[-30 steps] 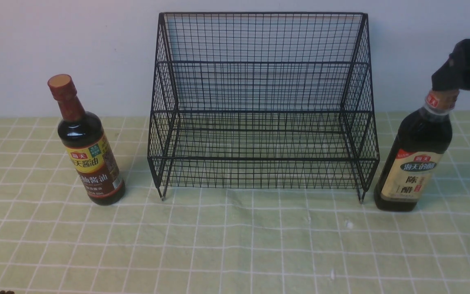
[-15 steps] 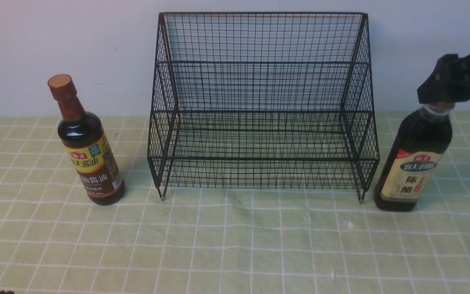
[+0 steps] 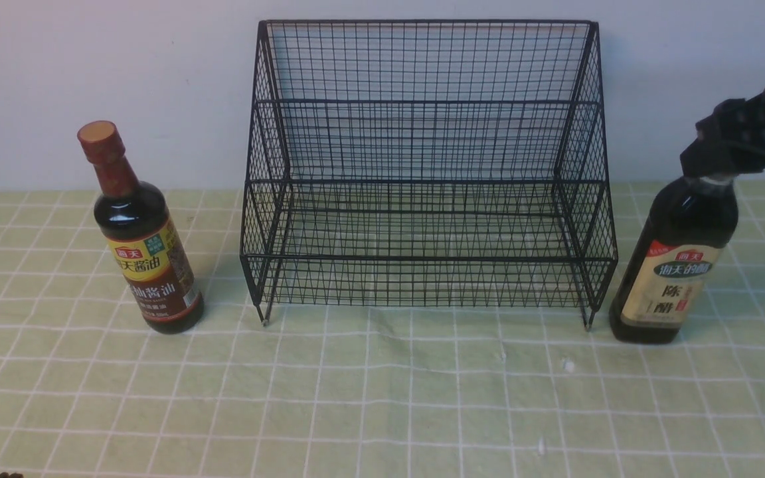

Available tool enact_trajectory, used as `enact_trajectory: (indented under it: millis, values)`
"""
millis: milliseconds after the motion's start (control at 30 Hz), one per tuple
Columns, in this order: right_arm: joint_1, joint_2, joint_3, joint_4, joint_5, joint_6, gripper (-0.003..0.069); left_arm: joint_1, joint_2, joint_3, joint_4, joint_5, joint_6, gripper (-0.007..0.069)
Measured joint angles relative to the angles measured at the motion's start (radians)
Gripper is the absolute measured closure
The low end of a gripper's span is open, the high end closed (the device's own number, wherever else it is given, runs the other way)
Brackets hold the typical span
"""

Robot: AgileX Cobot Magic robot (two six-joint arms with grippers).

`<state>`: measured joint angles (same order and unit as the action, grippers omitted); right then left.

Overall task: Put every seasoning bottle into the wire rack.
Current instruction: Use the right arm to grab the condiment bottle closest to it, then use the right arm to put the condiment bottle back on the shelf

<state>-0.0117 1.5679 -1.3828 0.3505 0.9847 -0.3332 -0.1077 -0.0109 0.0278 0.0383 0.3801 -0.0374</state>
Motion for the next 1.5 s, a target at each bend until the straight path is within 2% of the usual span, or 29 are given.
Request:
enact_trajectory:
  millis: [300,567,1000,1133,1300,1500]
  values:
    - [0.000,-0.043,-0.125,-0.034,0.197,-0.009,0.0326,0.000,0.000,0.000,0.000,0.000,0.000,0.0631]
    - [0.000,-0.138,-0.306,-0.007,0.247,0.011,0.0326,0.000,0.000,0.000,0.000,0.000,0.000,0.0631]
    - [0.007,-0.132,-0.360,0.246,0.205,-0.027,0.0326,0.000,0.000,0.000,0.000,0.000,0.000,0.0631]
    - [0.051,-0.114,-0.363,0.249,0.183,-0.046,0.0326,0.000,0.000,0.000,0.000,0.000,0.000,0.0631]
    - [0.162,-0.074,-0.364,0.213,0.126,-0.035,0.0326,0.000,0.000,0.000,0.000,0.000,0.000,0.0631]
    - [0.187,-0.030,-0.364,0.179,0.051,0.011,0.0326,0.000,0.000,0.000,0.000,0.000,0.000,0.0631]
